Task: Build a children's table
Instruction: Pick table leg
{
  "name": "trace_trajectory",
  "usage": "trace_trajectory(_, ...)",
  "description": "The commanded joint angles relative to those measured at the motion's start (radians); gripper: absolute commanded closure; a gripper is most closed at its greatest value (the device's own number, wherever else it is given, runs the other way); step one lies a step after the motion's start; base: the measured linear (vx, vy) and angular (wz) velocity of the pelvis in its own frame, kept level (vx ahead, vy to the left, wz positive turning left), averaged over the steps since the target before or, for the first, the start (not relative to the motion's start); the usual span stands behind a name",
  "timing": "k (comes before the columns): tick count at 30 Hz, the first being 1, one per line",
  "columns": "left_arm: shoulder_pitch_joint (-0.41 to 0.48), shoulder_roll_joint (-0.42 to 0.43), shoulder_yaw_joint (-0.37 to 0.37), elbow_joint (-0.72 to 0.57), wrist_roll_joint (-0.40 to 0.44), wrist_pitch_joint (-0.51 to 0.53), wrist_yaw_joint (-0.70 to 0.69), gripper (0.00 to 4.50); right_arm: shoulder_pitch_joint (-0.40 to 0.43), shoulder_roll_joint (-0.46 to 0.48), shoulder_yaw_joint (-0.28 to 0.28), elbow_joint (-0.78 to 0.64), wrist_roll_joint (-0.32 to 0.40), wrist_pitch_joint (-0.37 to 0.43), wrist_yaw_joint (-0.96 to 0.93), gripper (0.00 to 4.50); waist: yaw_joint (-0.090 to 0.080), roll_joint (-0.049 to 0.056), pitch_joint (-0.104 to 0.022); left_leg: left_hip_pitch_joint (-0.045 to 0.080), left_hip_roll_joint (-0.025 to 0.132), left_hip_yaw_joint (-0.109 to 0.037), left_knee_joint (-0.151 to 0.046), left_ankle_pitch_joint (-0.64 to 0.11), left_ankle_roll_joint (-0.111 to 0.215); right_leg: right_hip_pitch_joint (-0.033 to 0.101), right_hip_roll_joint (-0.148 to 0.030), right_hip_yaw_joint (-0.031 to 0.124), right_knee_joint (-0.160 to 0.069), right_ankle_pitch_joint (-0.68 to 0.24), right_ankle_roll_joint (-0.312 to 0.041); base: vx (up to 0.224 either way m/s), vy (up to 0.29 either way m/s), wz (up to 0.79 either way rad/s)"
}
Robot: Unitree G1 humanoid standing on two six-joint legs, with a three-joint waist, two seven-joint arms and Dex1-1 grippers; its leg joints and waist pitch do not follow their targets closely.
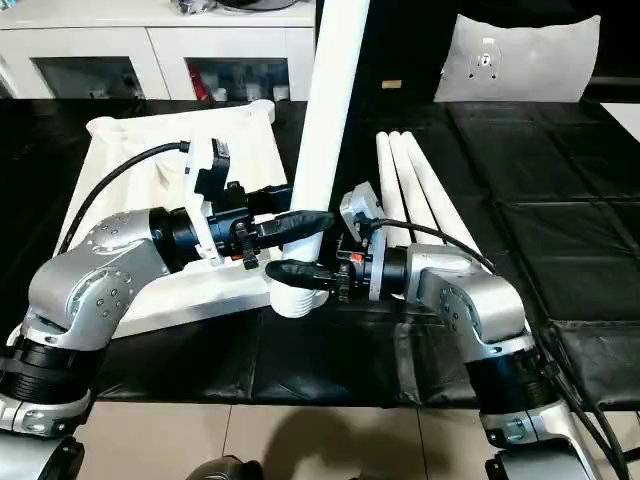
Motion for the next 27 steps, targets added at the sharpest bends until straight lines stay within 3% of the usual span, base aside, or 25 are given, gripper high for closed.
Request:
trace_trajectory(1, -0.01, -0.004, 0.007, -0.031, 0.01, -0.02, 0.019, 2.61, 0.012, 0.004, 0.016, -0.012, -0.006, 0.003, -0.004, 2.58, 0.001, -0.015, -0.078, 0.033, 0.057, -0.017, -0.061, -0.111, 0.051, 0.04, -0.066, 0.025, -0.072, -0.035, -0.274, 0.0, 0.0, 0.0)
trace_trajectory(4, -0.008, -0.003, 0.005, -0.035, 0.012, -0.019, 0.018, 2.61, 0.013, 0.008, 0.015, -0.011, -0.011, 0.001, -0.011, 2.58, 0.001, -0.014, -0.077, 0.033, 0.056, -0.018, -0.062, -0.125, 0.042, 0.039, -0.066, 0.026, -0.073, -0.055, -0.269, 0.0, 0.0, 0.0)
trace_trajectory(6, -0.006, -0.002, 0.005, -0.038, 0.009, -0.015, 0.018, 2.61, 0.012, 0.012, 0.015, -0.012, -0.014, -0.002, -0.017, 1.88, 0.0, -0.009, -0.077, 0.033, 0.055, -0.018, -0.062, -0.146, 0.03, 0.037, -0.065, 0.026, -0.076, -0.079, -0.265, 0.0, 0.0, 0.0)
trace_trajectory(9, -0.007, -0.002, 0.005, -0.038, 0.009, -0.014, 0.019, 2.61, 0.011, 0.013, 0.014, -0.012, -0.016, -0.003, -0.02, 1.8, 0.0, -0.01, -0.077, 0.032, 0.055, -0.019, -0.063, -0.153, 0.022, 0.037, -0.065, 0.027, -0.075, -0.081, -0.262, 0.0, 0.0, 0.0)
trace_trajectory(13, -0.005, -0.001, 0.002, -0.045, 0.006, -0.007, 0.017, 2.61, 0.014, 0.015, 0.009, -0.011, -0.012, -0.002, -0.023, 1.36, 0.001, -0.012, -0.076, 0.032, 0.056, -0.02, -0.064, -0.143, 0.026, 0.037, -0.065, 0.027, -0.074, -0.058, -0.265, 0.0, 0.0, 0.0)
trace_trajectory(20, -0.006, 0.002, 0.001, -0.049, 0.005, -0.002, 0.015, 2.61, 0.017, 0.018, 0.008, -0.011, -0.004, 0.005, -0.021, 1.31, 0.0, -0.016, -0.073, 0.032, 0.056, -0.019, -0.065, -0.151, 0.029, 0.036, -0.066, 0.027, -0.076, -0.083, -0.26, 0.0, 0.0, 0.0)
trace_trajectory(22, -0.005, 0.005, 0.001, -0.052, 0.004, -0.001, 0.015, 2.61, 0.016, 0.021, 0.001, -0.011, 0.0, 0.006, -0.02, 1.68, -0.001, -0.016, -0.072, 0.032, 0.056, -0.019, -0.066, -0.158, 0.026, 0.035, -0.065, 0.027, -0.077, -0.097, -0.257, 0.0, 0.0, 0.0)
trace_trajectory(27, -0.003, 0.009, 0.0, -0.05, 0.01, -0.004, 0.014, 2.61, 0.009, 0.02, -0.017, -0.016, 0.017, 0.01, -0.018, 1.74, 0.0, -0.015, -0.072, 0.032, 0.056, -0.019, -0.066, -0.156, 0.026, 0.034, -0.066, 0.028, -0.077, -0.097, -0.254, 0.0, 0.0, 0.0)
